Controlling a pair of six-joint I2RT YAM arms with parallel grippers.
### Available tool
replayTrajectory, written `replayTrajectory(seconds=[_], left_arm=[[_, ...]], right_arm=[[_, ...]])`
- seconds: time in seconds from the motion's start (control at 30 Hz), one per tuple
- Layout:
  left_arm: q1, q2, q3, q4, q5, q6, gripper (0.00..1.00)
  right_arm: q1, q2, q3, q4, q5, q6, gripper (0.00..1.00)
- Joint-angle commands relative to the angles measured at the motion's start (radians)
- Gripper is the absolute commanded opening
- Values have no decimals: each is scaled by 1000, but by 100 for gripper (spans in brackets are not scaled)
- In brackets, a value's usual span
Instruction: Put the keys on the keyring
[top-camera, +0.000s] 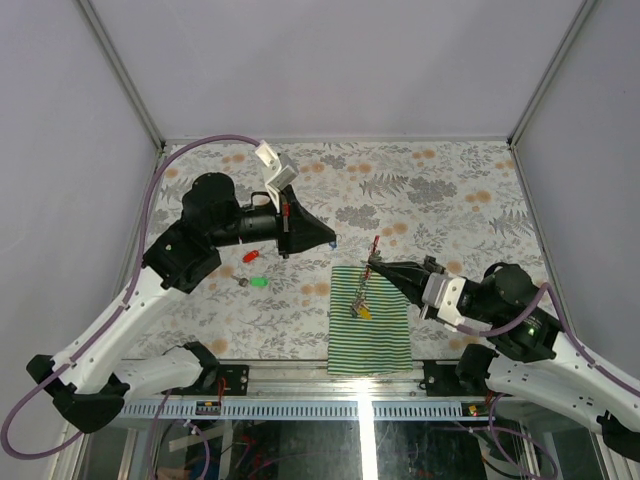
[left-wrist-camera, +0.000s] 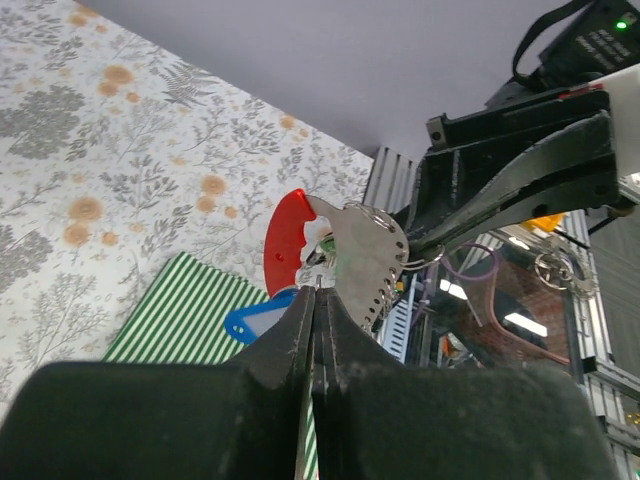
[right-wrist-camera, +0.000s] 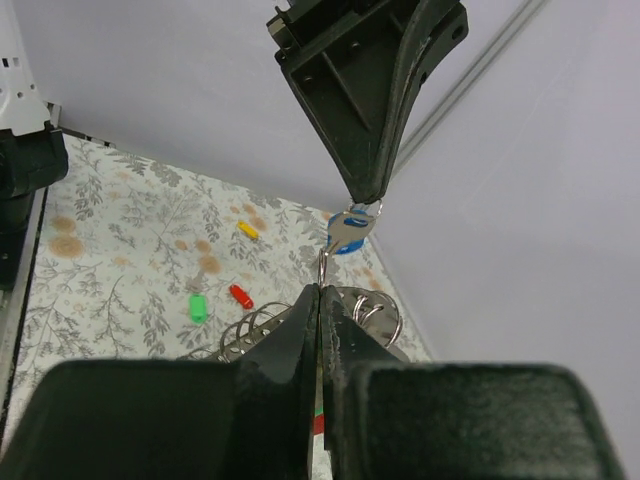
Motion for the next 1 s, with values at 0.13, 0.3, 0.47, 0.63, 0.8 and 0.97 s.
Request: replayTrajectory(seconds=[0.13,0.3,0.47,0.63,0.8,0.97], left_arm=[[-23,-30,38,108,72,-63,0],[-26,-31,38,139,107,-61,0],[-27,-24,48,186,140,-81,0],[-27,-13,58,206,146,-94,0],[-27,10,80,207,107,-109,0],[-28,59,122,210,85,-124,0]], right_arm=[[-1,22,102,124,-76,-108,0],[-1,64,186,74,-69,31,0],[-1,77,213,90,-65,60,0],[-1,109,278,67,-39,139,0],[0,156,401,-79,118,244,0],[-1,207,524,-230,234,335,0]])
